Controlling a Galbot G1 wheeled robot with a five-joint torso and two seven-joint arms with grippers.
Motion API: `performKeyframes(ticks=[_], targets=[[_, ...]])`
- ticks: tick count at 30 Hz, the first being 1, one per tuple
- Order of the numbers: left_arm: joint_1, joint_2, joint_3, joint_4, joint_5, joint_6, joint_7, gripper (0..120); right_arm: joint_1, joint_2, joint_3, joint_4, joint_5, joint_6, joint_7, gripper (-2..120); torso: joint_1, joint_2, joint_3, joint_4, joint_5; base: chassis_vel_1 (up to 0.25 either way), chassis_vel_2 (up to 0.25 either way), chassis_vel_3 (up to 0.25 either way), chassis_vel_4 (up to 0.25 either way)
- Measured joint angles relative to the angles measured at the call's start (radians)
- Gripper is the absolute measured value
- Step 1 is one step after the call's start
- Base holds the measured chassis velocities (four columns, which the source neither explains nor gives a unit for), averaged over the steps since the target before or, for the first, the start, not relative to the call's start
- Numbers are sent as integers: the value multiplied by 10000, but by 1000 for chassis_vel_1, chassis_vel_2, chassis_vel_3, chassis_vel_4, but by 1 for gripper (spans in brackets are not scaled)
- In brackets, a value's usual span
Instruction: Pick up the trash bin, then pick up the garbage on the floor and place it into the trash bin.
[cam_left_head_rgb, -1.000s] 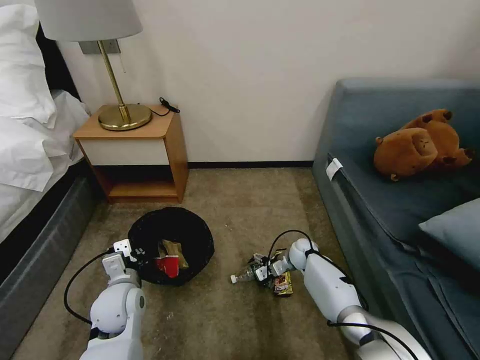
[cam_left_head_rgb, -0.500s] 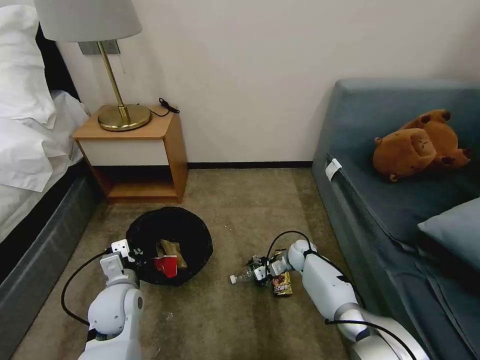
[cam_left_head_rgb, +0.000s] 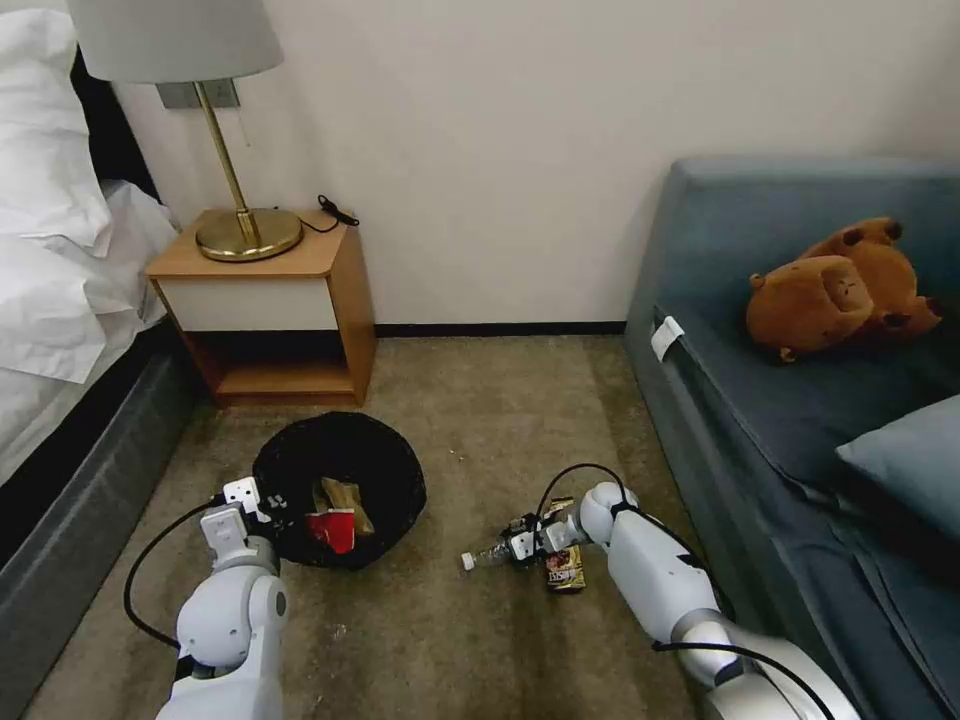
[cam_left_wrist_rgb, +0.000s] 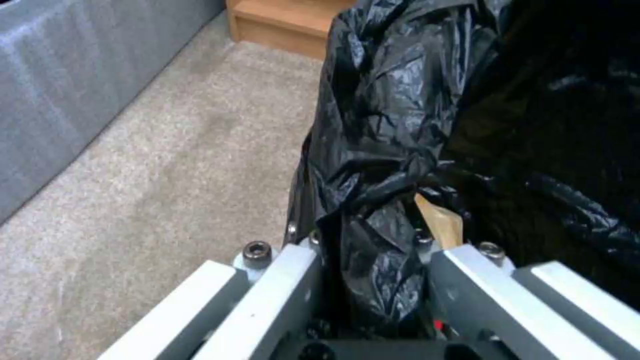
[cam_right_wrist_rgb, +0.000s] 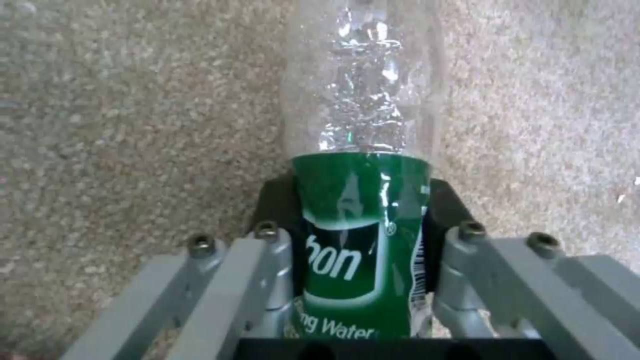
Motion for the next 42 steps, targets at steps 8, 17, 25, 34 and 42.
performKeyframes(ticks=[8,17,25,34,42], targets=[[-55,40,5,54,-34,3,0,3,-191,-114,27,269,160,17,62,20,0,-2,1,-2,-3,0,0,0,0],[-151,88,22,232,-74,3,8,3,-87,-439,133,816,1941,-17,-28,20,0,-2,1,-3,-4,0,0,0,0],[-211,89,107,368,-92,1,9,3,238,-836,-225,1558,5129,-147,178,20,0,-3,1,-3,-5,0,0,0,0],[-276,69,235,394,-107,-3,11,3,774,-1305,-2085,3497,12003,-1501,2368,20,0,-2,1,-3,-5,0,0,0,0],[-338,48,316,405,-110,-20,19,3,704,-1270,-3825,5861,14994,-2468,4679,20,0,-2,0,-3,-5,0,0,0,0]])
